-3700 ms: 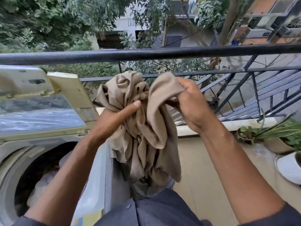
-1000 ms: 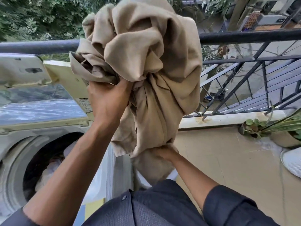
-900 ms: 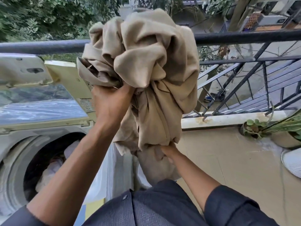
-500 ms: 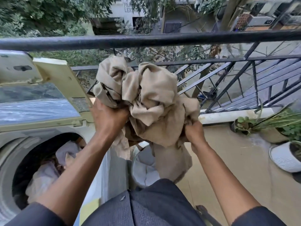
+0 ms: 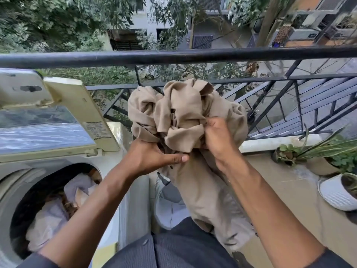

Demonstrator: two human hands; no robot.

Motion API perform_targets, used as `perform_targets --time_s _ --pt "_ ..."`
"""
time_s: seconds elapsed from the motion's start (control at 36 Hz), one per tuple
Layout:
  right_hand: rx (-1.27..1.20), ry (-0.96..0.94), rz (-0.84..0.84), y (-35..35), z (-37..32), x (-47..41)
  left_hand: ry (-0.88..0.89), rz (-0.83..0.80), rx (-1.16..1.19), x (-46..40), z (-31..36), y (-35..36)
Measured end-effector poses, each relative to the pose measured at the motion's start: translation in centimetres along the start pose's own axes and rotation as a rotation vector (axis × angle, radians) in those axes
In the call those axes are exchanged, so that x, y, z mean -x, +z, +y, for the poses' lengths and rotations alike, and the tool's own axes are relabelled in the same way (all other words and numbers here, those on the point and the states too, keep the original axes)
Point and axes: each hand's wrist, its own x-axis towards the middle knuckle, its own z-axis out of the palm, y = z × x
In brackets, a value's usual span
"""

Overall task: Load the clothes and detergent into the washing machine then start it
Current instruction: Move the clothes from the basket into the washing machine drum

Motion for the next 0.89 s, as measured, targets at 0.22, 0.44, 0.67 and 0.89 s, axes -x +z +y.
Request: perform_targets --time_s 0.22,0.44,0.67,0.89 --pt "-0.118 -0.067 -0.128 1.8 -2.0 1.0 -0.085 0.432 0.072 -0.7 -0.5 2.6" --pt "-0.066 -0.107 -0.257 1.1 -3.0 1.0 -0.001 0.600 0.261 -2.2 -0.4 2.1" --pt "0.137 -0.008 -0.527 -1.1 0.4 2.2 -0.224 0.615 0.368 -4.0 -2.6 3.3" --pt "0.183 0.335 -0.897 -1.2 8.2 4.3 -0.378 0.727 0.598 -4.4 -2.8 3.7"
